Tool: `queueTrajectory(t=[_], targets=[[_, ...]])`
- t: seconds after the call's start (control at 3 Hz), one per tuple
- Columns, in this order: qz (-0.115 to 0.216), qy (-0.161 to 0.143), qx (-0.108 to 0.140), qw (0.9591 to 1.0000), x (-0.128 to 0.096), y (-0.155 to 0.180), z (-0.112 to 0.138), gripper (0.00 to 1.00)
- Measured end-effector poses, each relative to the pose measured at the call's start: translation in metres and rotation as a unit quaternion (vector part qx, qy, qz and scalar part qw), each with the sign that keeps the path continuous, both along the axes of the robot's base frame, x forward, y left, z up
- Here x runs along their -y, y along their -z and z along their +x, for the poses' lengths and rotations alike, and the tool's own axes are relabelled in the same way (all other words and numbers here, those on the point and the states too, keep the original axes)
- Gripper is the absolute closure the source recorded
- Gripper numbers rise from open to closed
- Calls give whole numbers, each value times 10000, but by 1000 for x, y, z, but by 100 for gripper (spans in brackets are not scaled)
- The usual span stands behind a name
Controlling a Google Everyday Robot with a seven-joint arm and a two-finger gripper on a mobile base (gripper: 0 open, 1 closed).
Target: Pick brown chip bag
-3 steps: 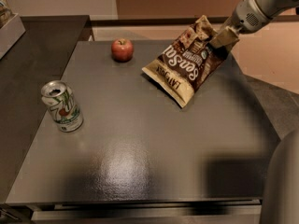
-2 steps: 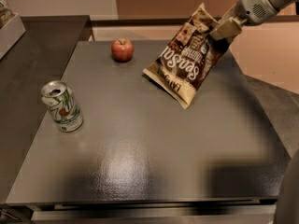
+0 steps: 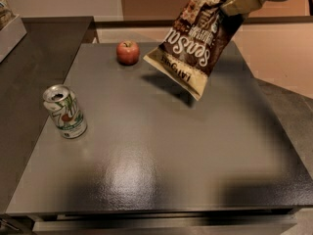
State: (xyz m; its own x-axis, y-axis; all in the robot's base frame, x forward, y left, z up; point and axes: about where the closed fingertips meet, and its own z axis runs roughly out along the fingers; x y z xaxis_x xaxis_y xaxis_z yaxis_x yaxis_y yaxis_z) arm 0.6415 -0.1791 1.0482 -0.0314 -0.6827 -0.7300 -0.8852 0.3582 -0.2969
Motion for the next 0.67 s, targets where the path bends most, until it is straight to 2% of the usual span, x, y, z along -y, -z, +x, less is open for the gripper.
queueTrajectory(t=[0.33, 0.67], targets=[[235, -290, 481, 9981, -14, -43, -13, 100], [235, -290, 481, 9981, -14, -43, -13, 100]])
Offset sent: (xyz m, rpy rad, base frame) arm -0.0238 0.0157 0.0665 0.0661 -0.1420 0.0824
